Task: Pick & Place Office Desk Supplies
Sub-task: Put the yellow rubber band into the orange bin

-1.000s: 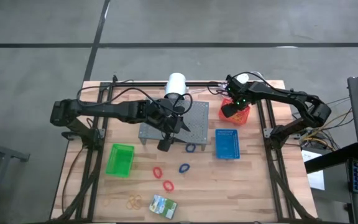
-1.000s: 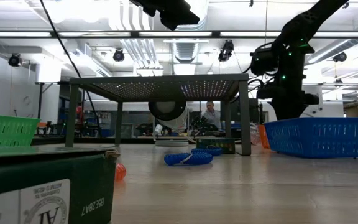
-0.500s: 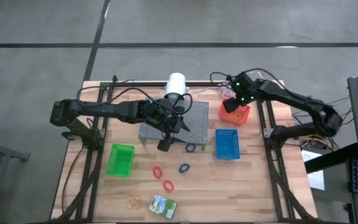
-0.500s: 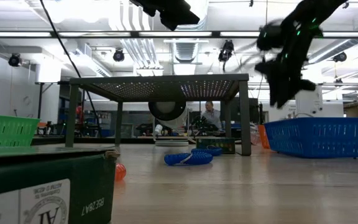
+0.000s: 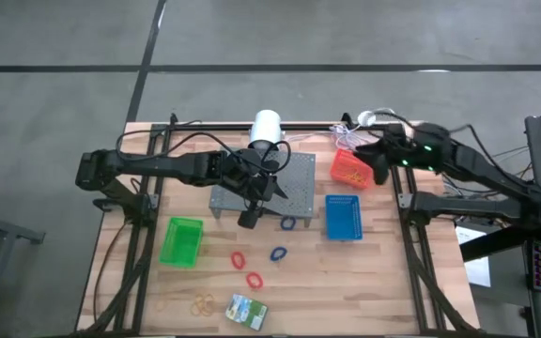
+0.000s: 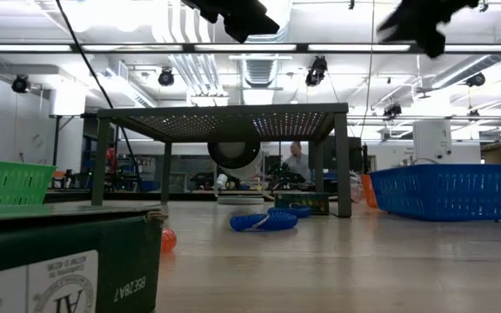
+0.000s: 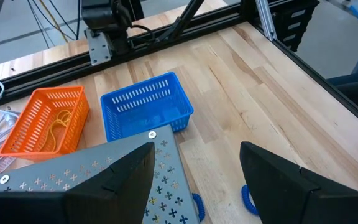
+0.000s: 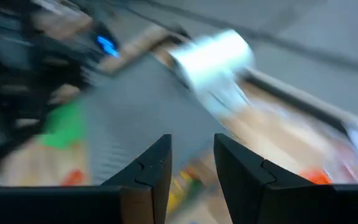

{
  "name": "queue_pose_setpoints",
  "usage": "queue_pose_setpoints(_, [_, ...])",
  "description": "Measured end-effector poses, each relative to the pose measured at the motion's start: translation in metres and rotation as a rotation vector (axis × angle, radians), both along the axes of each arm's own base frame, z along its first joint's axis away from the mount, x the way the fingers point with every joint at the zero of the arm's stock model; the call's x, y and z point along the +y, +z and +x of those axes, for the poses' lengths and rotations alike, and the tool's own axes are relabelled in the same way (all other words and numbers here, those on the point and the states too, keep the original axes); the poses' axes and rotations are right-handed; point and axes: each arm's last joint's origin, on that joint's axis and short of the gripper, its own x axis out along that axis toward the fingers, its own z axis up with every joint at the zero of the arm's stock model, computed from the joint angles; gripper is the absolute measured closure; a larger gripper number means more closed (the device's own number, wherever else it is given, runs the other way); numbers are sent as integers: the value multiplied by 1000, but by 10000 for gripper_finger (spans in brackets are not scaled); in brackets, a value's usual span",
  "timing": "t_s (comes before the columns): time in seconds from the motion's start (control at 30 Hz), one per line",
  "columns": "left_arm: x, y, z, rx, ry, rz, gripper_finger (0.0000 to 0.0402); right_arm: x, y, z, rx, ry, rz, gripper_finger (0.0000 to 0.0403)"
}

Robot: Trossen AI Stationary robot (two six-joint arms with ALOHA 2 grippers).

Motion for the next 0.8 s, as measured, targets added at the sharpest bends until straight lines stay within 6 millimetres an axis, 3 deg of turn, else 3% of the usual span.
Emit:
queue_pose_setpoints(0.13, [0, 0, 0, 0, 0, 0, 164, 17, 6, -5, -152, 133, -106, 279])
queue_pose_setpoints(0.27, [0, 0, 0, 0, 0, 0, 164, 27, -1, 1, -189, 231, -164, 277])
queue_pose_setpoints(0.6, [0, 0, 0, 27, 55, -78, 164, 50, -43, 33, -211, 337, -315, 290])
queue_pose_setpoints(0.8, [0, 0, 0, 31, 63, -90, 164, 69, -73, 44, -245, 296, -376, 296])
